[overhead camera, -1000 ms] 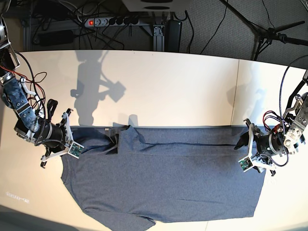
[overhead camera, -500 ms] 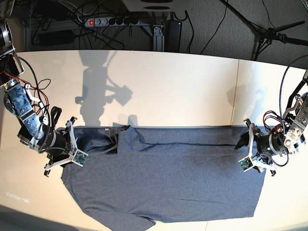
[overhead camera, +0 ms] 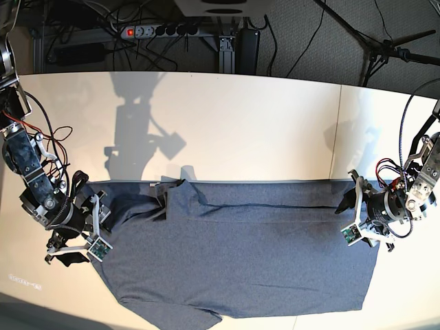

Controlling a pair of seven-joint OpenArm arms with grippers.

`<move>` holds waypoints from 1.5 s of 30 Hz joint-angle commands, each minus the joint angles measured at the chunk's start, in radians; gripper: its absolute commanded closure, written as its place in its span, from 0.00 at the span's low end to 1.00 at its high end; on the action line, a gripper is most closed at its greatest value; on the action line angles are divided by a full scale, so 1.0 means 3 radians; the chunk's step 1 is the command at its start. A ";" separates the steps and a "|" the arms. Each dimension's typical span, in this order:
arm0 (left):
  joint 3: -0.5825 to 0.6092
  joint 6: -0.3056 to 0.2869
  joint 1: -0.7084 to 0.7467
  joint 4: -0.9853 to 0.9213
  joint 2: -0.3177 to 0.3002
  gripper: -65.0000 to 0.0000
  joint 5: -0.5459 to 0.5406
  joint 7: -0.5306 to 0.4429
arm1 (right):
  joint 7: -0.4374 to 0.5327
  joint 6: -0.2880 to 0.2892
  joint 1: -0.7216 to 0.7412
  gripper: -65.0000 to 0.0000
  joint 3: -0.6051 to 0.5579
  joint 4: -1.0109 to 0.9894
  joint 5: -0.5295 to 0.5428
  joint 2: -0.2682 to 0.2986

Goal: Fold the T-shirt properly
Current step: 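Hold the folded edge with both grippers and drag it toward the robot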

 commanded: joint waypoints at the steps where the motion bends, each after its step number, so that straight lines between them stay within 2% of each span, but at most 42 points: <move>1: -0.0043 0.0053 -0.0090 0.0034 -0.0056 0.45 -0.0022 -0.0047 | 0.0029 -0.0121 0.0093 0.33 0.0041 0.0065 -0.0001 0.0053; 2: -0.0043 0.0052 -0.0090 0.0034 -0.0056 0.45 -0.0022 -0.0047 | 0.0029 -0.0161 0.0093 0.39 0.0041 0.0095 -0.0001 0.0053; 3: -0.0043 0.0052 -0.0090 0.0034 -0.0056 0.45 -0.0023 -0.0047 | 0.0028 -0.0179 0.0093 0.49 0.0041 0.0135 -0.0001 0.0053; 7: -0.0043 0.0052 -0.0090 0.0034 -0.0056 0.45 -0.0022 -0.0019 | -0.0148 -0.0252 0.0093 1.00 0.0041 0.0336 0.0088 0.0052; 12: -0.0043 0.0055 -0.0090 0.0034 -0.0056 0.45 -0.0025 -0.0008 | -0.0589 -0.0247 0.0084 1.00 0.0041 0.0688 0.0618 0.0043; 13: -0.0043 0.0066 -0.0090 0.0034 -0.0056 0.48 -0.0029 -0.0006 | -0.0657 -0.0205 0.0083 1.00 0.0041 0.0748 0.0718 0.0042; 17: -0.0045 0.0065 -0.0051 0.0034 -0.0057 0.78 -0.0060 0.0070 | -0.0800 -0.0005 0.0048 1.00 0.0041 0.0774 0.1002 0.0045; 21: -0.0045 0.0067 0.0043 0.0034 -0.0056 0.90 -0.0061 0.0089 | -0.0796 0.0106 -0.0047 1.00 0.0041 0.0532 0.1110 0.0034; 24: -0.0045 0.0066 0.0057 0.0034 -0.0053 0.98 -0.0093 0.0086 | -0.0782 0.0116 -0.0039 1.00 0.0041 0.0256 0.1109 0.0017; 28: -0.0045 0.0065 0.0056 0.0036 -0.0043 0.99 -0.0136 0.0037 | -0.0760 0.0118 -0.0037 1.00 0.0041 -0.0014 0.1104 0.0027; 34: -0.0045 0.0067 0.0056 0.0034 0.0024 0.99 -0.0137 0.0038 | -0.0301 0.0163 -0.0036 1.00 0.0041 -0.0278 0.0916 0.0015; 40: -0.0061 0.0066 0.0056 -0.0013 0.0106 1.00 -0.0136 0.0039 | -0.0256 0.0161 -0.0036 1.00 0.0041 -0.0392 0.0917 -0.0001; 45: -0.0467 0.0067 0.0056 -0.0383 0.0301 1.00 -0.0182 0.0036 | -0.0153 0.0160 -0.0034 1.00 0.0041 -0.0557 0.0919 -0.0001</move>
